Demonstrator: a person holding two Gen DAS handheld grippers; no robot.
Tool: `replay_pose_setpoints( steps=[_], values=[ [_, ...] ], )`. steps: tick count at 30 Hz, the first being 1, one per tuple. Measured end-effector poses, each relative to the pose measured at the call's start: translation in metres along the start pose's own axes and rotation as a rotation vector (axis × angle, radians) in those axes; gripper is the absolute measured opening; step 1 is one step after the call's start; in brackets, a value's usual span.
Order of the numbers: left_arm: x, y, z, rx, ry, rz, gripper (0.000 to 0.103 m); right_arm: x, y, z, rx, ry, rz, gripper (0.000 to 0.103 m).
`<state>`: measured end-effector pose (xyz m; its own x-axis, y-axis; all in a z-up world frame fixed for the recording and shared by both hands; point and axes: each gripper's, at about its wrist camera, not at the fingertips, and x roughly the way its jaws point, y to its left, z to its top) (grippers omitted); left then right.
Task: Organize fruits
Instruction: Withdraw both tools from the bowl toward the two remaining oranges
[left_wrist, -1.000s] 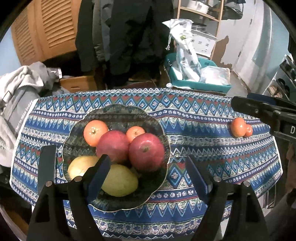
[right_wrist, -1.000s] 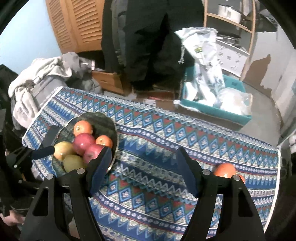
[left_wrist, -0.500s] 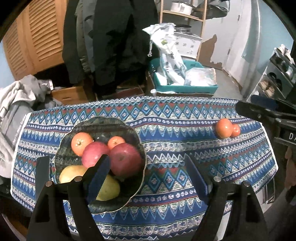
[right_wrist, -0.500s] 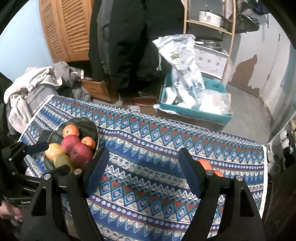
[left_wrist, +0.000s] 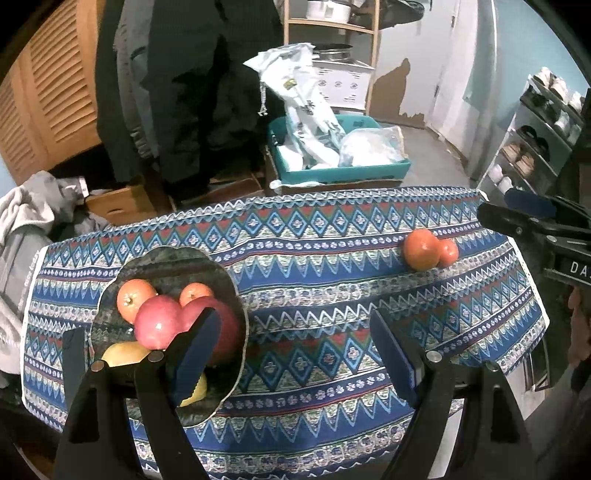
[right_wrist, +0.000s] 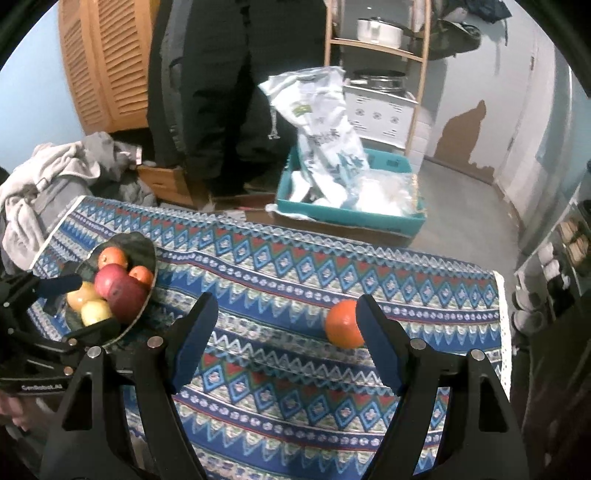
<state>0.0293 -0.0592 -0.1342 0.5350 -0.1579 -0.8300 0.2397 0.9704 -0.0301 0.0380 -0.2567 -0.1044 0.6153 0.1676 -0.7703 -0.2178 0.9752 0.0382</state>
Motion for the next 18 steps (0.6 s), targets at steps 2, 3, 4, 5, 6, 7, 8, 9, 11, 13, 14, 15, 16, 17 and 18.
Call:
replay_pose_setpoints(
  steps=[2,3,4,5,6,7,8,9,11,13,14,15,16,17,18],
  values=[
    [0.001,-0.006,0.001,0.008,0.003,-0.004,0.084,-0.001,-0.008,-0.002,0.006,0.000,-0.013,0.078],
    [0.001,-0.010,0.003,0.014,0.005,-0.009,0.084,-0.001,-0.013,-0.003,0.009,0.000,-0.022,0.078],
    [0.002,-0.013,0.003,0.018,0.006,-0.013,0.084,-0.002,-0.019,-0.004,0.012,0.001,-0.031,0.078],
    [0.003,-0.017,0.004,0.025,0.007,-0.016,0.085,-0.003,-0.024,-0.006,0.017,0.004,-0.039,0.078],
    [0.004,-0.021,0.005,0.035,0.008,-0.018,0.085,-0.003,-0.029,-0.008,0.024,0.005,-0.047,0.078],
    [0.005,-0.025,0.006,0.043,0.009,-0.019,0.085,-0.003,-0.035,-0.010,0.033,0.007,-0.052,0.078],
    [0.006,-0.029,0.006,0.052,0.012,-0.021,0.085,-0.004,-0.040,-0.012,0.040,0.010,-0.055,0.078],
    [0.007,-0.033,0.008,0.060,0.016,-0.025,0.085,-0.004,-0.047,-0.014,0.048,0.016,-0.062,0.078],
    [0.010,-0.040,0.010,0.067,0.023,-0.033,0.085,-0.003,-0.057,-0.018,0.062,0.021,-0.074,0.078],
    [0.013,-0.046,0.012,0.073,0.031,-0.043,0.085,-0.003,-0.069,-0.022,0.082,0.029,-0.080,0.078],
    [0.015,-0.049,0.013,0.075,0.037,-0.046,0.085,-0.003,-0.075,-0.025,0.092,0.031,-0.082,0.078],
    [0.017,-0.051,0.014,0.075,0.042,-0.052,0.085,-0.002,-0.079,-0.027,0.100,0.033,-0.084,0.078],
    [0.018,-0.053,0.015,0.075,0.047,-0.057,0.085,-0.002,-0.084,-0.029,0.109,0.038,-0.087,0.078],
    [0.020,-0.054,0.017,0.076,0.053,-0.062,0.085,-0.002,-0.088,-0.031,0.116,0.041,-0.088,0.078],
    [0.022,-0.057,0.018,0.077,0.058,-0.066,0.085,-0.001,-0.093,-0.033,0.125,0.044,-0.087,0.078]
  ],
)
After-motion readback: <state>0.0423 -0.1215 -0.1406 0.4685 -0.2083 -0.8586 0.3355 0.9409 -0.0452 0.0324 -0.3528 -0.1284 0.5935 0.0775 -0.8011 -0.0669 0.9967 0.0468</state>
